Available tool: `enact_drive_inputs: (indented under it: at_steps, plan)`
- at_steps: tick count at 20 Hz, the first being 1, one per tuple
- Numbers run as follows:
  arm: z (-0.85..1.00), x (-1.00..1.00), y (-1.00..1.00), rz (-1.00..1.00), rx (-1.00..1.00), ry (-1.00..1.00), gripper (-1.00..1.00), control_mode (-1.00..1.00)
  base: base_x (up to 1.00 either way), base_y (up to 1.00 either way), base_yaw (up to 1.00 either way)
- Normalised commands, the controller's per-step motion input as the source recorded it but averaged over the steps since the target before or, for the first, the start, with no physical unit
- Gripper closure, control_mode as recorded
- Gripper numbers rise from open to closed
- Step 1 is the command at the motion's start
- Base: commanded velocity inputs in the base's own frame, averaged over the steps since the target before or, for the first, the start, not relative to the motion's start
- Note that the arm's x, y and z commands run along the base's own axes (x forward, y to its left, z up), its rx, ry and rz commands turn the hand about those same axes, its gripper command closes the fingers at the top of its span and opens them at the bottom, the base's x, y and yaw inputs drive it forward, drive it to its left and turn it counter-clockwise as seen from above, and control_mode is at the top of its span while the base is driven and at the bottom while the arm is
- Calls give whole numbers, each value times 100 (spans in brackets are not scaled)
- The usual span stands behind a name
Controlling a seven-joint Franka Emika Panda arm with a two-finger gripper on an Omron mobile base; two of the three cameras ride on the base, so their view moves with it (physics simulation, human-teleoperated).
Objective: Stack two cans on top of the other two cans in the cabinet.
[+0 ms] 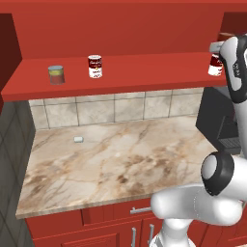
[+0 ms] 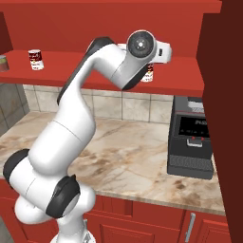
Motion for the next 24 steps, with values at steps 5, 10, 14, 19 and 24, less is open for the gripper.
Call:
enact_drive_inputs:
  at_steps: [5, 10, 14, 19, 24]
  plan:
    - [0, 18, 0, 5, -4, 0, 100, -100, 0, 0, 0]
    - [0, 10, -2, 1, -9, 0, 100, -100, 0, 0, 0]
    - [0, 3, -1, 0, -9, 0, 100, -100, 0, 0, 0]
    - [0, 1, -6, 0, -7, 0, 100, -100, 0, 0, 0]
    - [-1, 7, -5, 0, -1, 0, 100, -100, 0, 0, 0]
